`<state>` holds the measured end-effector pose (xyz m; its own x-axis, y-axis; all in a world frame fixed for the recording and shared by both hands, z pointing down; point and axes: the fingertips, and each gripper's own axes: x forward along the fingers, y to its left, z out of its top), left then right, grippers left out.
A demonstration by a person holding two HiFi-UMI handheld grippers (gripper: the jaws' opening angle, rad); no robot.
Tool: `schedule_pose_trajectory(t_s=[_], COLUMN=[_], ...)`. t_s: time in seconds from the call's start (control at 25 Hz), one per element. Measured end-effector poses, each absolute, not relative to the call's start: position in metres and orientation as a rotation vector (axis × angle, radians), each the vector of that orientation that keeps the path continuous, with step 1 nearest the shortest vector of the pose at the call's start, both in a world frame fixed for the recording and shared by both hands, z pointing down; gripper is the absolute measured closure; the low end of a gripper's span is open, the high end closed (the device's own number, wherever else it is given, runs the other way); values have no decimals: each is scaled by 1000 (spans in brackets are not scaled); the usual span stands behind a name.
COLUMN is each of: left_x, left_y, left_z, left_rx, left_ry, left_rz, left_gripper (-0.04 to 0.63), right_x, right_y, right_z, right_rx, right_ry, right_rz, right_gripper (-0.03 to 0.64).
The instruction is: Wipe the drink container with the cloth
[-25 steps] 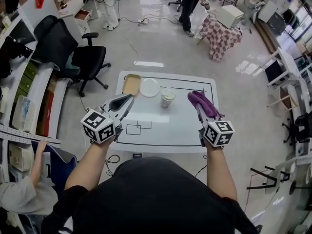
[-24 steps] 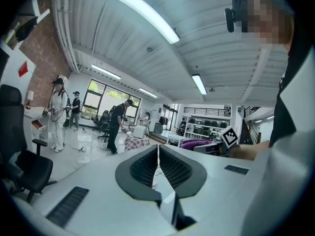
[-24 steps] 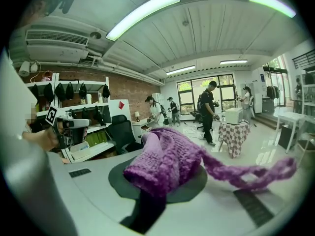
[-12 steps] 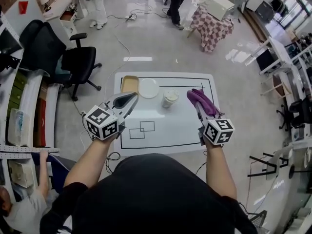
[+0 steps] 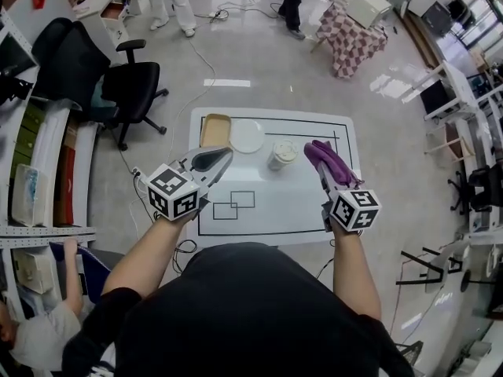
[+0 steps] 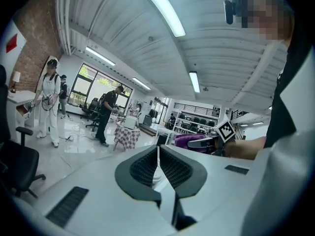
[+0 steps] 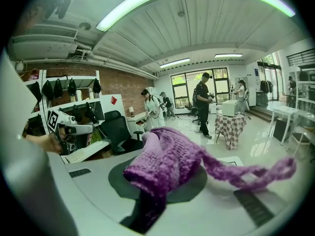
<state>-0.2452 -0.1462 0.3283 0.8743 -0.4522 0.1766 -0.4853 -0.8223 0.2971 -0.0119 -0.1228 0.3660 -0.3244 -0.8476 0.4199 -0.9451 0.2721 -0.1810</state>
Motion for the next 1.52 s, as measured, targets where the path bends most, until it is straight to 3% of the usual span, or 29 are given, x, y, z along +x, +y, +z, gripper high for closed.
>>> schedule_pose_trajectory(t_s=[0.48, 0.92, 1.52], left_x=[-191, -98, -23], left_y=[-179, -210, -241], left_z=[353, 445, 561], left_rx=[2687, 2701, 2734], left_ry=[-772, -761, -709], left_rz=[201, 464, 804], left_gripper=[558, 414, 219], right_x=[27, 63, 17], right_y=[-181, -224, -257], right_z=[388, 449, 493], right_rx=[1496, 1273, 865], right_ry=[-2376, -2424, -2556], right_rz=[620, 751, 897], right_gripper=[541, 541, 541])
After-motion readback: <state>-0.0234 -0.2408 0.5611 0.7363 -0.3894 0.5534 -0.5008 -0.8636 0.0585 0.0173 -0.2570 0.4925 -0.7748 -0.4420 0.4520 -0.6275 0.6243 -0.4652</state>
